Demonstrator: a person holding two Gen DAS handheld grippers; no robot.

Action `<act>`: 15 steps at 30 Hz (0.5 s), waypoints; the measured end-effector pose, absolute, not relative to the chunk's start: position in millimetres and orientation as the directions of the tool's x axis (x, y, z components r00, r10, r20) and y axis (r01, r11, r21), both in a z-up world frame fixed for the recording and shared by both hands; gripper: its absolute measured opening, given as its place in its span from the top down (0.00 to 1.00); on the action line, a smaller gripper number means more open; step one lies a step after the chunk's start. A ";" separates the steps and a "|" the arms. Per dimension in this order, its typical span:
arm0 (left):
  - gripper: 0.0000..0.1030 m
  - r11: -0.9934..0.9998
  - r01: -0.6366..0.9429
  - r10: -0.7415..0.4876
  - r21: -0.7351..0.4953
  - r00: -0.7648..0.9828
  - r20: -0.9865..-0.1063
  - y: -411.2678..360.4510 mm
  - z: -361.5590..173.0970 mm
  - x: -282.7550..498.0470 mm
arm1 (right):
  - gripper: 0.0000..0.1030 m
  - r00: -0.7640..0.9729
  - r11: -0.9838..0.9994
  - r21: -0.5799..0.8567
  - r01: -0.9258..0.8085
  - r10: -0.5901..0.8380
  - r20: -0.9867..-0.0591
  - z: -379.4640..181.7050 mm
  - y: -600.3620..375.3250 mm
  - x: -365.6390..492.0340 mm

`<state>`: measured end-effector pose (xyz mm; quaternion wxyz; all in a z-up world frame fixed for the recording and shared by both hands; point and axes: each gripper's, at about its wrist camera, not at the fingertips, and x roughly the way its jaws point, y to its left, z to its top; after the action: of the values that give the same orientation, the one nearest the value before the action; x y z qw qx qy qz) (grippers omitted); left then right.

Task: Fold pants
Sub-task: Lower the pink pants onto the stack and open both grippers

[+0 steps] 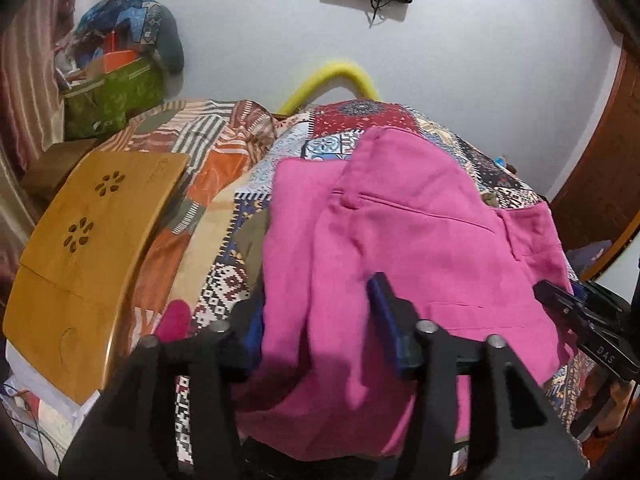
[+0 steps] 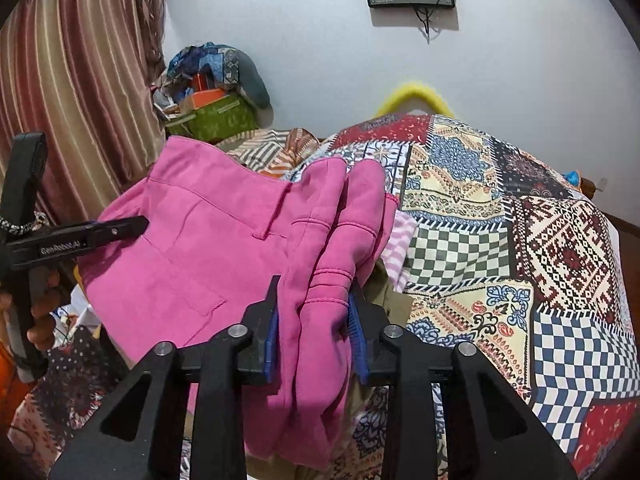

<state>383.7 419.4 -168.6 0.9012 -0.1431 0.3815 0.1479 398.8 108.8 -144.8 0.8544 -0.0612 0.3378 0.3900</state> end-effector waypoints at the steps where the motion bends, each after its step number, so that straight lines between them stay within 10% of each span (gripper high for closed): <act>1: 0.44 0.915 -0.377 0.161 -0.142 0.665 -0.730 420.6 -169.0 383.6 | 0.71 0.473 0.690 0.146 -0.709 0.619 -0.627 -144.9 108.8 398.2; 15: 0.33 0.887 -0.459 0.294 -0.058 0.657 -0.694 412.3 -139.5 365.6 | 0.46 0.568 0.738 0.091 -0.669 0.586 -0.578 -118.7 80.9 388.6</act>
<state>365.6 412.3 -139.5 0.9029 -0.1145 0.3582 0.2085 388.6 80.9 -118.7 0.8827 -0.0690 0.2996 0.3555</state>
